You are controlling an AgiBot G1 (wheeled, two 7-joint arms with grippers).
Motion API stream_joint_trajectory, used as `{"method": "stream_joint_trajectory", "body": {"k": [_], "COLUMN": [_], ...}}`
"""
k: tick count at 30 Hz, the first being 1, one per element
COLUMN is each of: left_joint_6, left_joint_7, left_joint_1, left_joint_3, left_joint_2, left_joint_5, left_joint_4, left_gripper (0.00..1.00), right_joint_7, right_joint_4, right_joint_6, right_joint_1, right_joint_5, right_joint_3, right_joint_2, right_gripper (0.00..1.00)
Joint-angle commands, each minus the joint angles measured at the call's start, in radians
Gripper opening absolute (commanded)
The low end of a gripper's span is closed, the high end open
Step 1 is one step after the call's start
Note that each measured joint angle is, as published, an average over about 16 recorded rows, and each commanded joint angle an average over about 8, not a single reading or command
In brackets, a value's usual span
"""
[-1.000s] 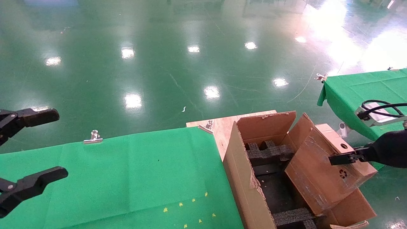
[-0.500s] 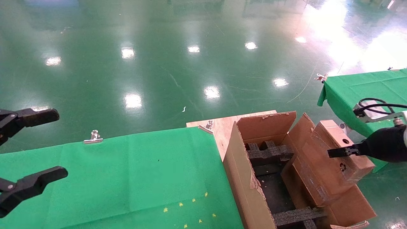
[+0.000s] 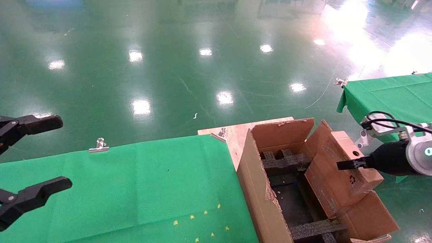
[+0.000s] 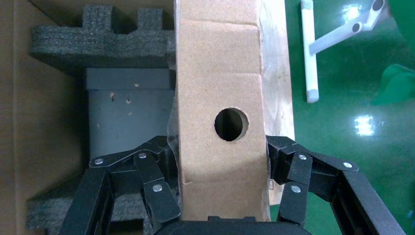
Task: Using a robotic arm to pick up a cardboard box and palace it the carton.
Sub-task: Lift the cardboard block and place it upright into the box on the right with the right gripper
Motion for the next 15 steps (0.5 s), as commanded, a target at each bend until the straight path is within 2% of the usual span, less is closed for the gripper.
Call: {"method": "stream_joint_trajectory", "body": {"k": [1,15], "left_joint_6": [0.0,0.0], "left_joint_7": [0.0,0.0], "left_joint_1": [0.0,0.0], "left_joint_3": [0.0,0.0], "left_joint_2": [0.0,0.0], "left_joint_5": [0.0,0.0], "left_joint_4": [0.0,0.0], "left_gripper": [1.0,1.0], "right_joint_7": [0.013,0.084], "right_joint_4": [0.0,-0.011], "right_joint_6": [0.02,0.131], "right_joint_1": [-0.013,-0.108], "right_joint_5": [-0.012,-0.063], "right_joint_3": [-0.007,-0.052], "right_joint_2": [-0.008,-0.035], "right_gripper": [0.0,0.0]}}
